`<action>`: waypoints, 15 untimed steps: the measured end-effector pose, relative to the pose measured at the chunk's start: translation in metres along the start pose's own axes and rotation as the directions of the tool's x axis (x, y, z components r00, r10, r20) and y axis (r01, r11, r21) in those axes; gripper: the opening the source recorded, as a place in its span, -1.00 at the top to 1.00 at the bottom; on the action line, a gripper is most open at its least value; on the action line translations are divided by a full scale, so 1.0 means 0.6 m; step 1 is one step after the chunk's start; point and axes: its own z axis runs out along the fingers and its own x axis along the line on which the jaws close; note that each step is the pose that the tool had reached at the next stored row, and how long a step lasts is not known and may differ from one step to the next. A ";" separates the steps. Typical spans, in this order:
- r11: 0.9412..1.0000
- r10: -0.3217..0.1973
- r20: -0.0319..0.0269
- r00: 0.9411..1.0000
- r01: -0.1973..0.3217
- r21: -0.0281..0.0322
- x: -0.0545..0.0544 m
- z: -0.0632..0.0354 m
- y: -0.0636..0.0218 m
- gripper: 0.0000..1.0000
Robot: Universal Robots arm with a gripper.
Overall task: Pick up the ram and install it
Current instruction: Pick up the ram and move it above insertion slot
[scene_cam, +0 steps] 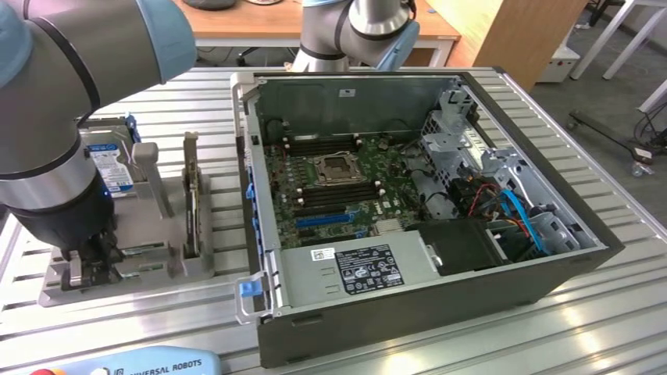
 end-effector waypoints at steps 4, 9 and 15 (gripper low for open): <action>1.000 0.000 0.000 1.000 0.000 0.000 0.000 0.004 0.000 0.29; 1.000 0.000 0.000 1.000 0.000 0.000 0.000 0.004 0.000 0.29; 1.000 0.000 0.000 1.000 0.000 0.000 0.000 0.004 -0.011 0.29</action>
